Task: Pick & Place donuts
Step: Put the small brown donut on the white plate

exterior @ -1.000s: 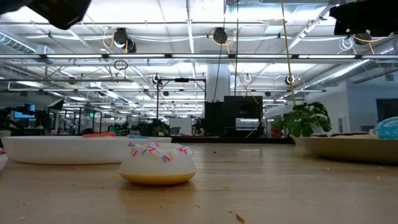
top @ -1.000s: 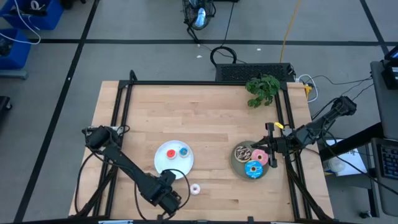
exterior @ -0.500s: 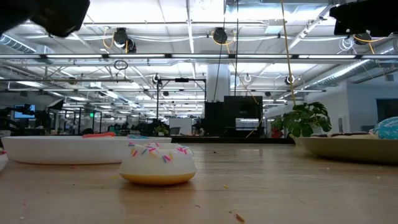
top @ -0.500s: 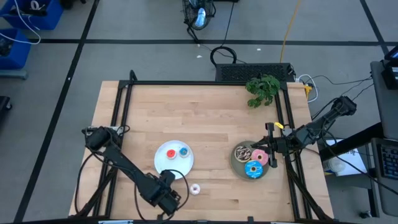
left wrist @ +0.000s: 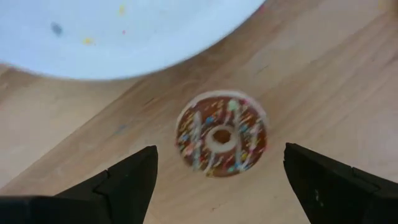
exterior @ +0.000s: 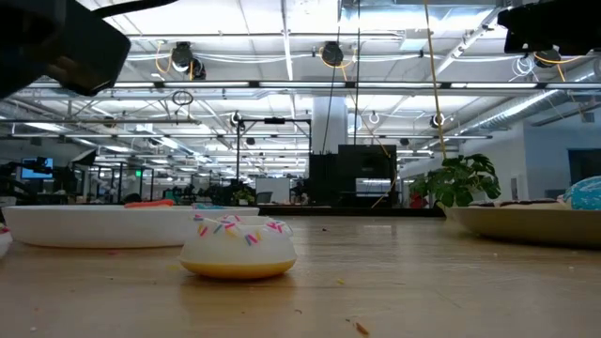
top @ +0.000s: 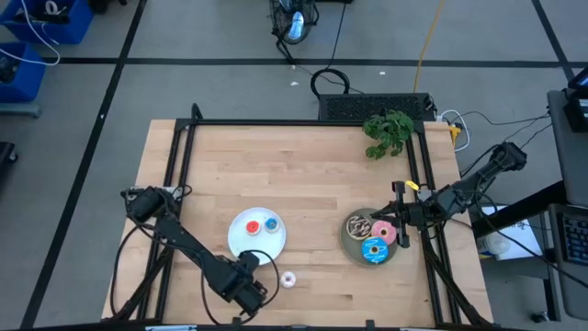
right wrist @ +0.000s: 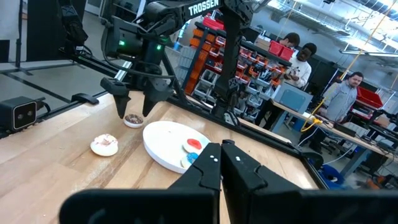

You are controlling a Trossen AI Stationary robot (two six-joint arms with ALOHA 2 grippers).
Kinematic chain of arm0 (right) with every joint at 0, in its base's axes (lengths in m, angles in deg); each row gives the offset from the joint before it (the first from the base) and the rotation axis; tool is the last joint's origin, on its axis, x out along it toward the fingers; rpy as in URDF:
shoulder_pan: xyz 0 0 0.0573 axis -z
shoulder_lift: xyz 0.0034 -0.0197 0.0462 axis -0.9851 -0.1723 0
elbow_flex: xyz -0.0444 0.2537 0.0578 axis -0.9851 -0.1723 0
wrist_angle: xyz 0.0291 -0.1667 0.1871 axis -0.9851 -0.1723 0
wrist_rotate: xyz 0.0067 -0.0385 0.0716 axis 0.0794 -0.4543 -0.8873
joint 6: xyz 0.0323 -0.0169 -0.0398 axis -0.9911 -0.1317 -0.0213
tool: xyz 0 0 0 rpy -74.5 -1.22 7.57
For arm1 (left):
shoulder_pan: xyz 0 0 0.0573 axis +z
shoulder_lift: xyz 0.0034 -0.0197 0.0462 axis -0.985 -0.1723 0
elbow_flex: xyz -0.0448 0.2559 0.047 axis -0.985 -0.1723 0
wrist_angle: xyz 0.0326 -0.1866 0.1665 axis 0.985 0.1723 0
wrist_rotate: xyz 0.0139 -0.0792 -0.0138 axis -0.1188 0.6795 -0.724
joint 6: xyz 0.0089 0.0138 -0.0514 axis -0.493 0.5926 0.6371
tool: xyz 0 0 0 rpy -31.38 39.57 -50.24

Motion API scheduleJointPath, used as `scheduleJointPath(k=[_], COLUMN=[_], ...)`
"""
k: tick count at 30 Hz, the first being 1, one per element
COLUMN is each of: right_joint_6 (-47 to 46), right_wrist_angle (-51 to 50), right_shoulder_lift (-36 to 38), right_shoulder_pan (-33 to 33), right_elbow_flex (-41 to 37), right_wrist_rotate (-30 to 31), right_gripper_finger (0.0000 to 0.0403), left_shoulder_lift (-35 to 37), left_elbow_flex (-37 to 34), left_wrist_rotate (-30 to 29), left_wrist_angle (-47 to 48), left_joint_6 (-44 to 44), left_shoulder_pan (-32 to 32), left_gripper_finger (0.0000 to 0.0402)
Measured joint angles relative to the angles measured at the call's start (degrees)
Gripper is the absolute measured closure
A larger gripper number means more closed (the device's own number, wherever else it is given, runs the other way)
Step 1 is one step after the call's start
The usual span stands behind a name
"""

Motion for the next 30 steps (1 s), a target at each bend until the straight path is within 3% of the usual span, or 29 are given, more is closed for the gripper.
scheduleJointPath(k=[30], right_joint_6=[0.0], right_wrist_angle=[0.0], right_shoulder_lift=[0.0], right_shoulder_pan=[0.0], right_elbow_flex=[0.0], right_wrist_rotate=[0.0], right_gripper_finger=[0.0403], left_shoulder_lift=[0.3], left_elbow_flex=[-5.4], left_wrist_rotate=[0.6], left_wrist_angle=[-7.2], left_joint_6=[-3.9], left_shoulder_pan=[1.3], left_gripper_finger=[0.0062])
